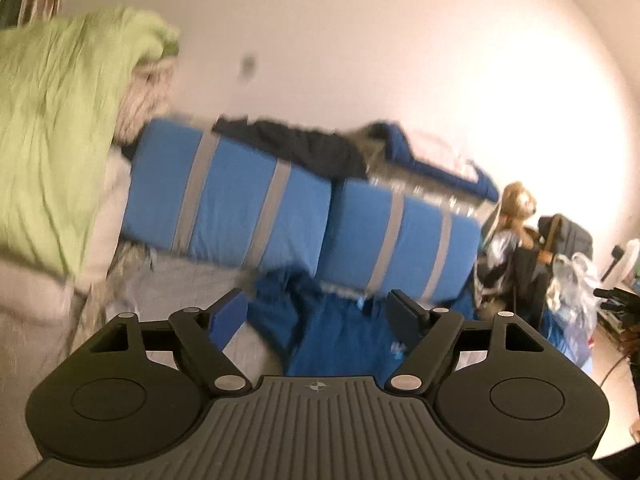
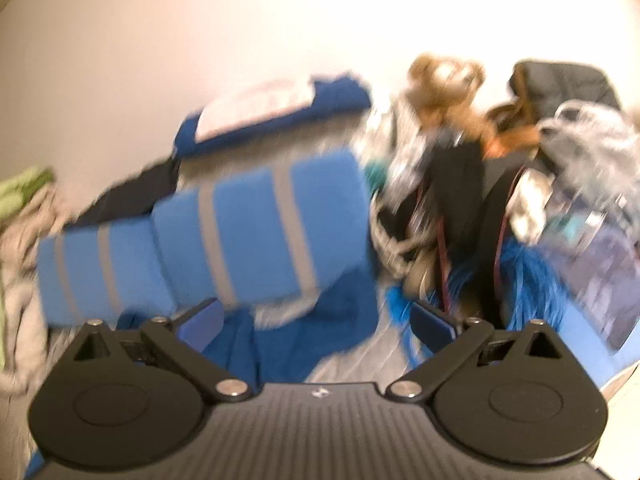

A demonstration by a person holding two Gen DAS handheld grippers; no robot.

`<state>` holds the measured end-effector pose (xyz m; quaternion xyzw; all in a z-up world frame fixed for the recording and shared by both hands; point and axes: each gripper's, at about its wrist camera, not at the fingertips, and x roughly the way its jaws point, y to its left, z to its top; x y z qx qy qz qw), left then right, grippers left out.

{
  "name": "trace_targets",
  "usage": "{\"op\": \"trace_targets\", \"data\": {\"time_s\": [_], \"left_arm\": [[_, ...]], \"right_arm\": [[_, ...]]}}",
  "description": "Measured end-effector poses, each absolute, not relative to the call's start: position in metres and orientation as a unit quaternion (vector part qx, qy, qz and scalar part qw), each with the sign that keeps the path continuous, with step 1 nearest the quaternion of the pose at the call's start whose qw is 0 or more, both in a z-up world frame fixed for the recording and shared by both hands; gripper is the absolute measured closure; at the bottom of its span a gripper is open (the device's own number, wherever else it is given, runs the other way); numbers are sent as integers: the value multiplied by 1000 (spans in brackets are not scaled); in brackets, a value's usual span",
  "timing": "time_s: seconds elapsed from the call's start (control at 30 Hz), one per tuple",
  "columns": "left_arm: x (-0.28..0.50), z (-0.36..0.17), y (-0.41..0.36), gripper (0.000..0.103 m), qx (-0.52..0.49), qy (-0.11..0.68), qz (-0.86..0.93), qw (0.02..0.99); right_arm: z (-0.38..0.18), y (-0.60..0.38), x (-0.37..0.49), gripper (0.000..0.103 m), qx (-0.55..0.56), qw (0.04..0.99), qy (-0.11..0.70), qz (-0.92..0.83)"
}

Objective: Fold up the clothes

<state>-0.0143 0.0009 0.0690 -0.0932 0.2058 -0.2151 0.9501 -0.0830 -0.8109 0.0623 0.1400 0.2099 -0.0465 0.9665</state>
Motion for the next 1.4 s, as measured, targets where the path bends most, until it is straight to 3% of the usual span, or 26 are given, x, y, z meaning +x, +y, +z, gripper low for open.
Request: {"op": "trace_targets", "data": {"time_s": [0.47,0.67,0.83,1.4], "left_arm": [[95,86,-35,26,-111,175,-221,953],[126,84,-90,26,-24,134,-195,971],[147,44,-138,26,0,144,-187,972],[191,-114,-283,25,-5,254,-266,930]], "right_arm": [[129,-852,-4,0,122,980,112,-111],[123,-847,39,0,88,981,108,-138],[85,-835,64,0,52,980,117,-153],[-107,-796,140,1,59,953,268,-128]]}}
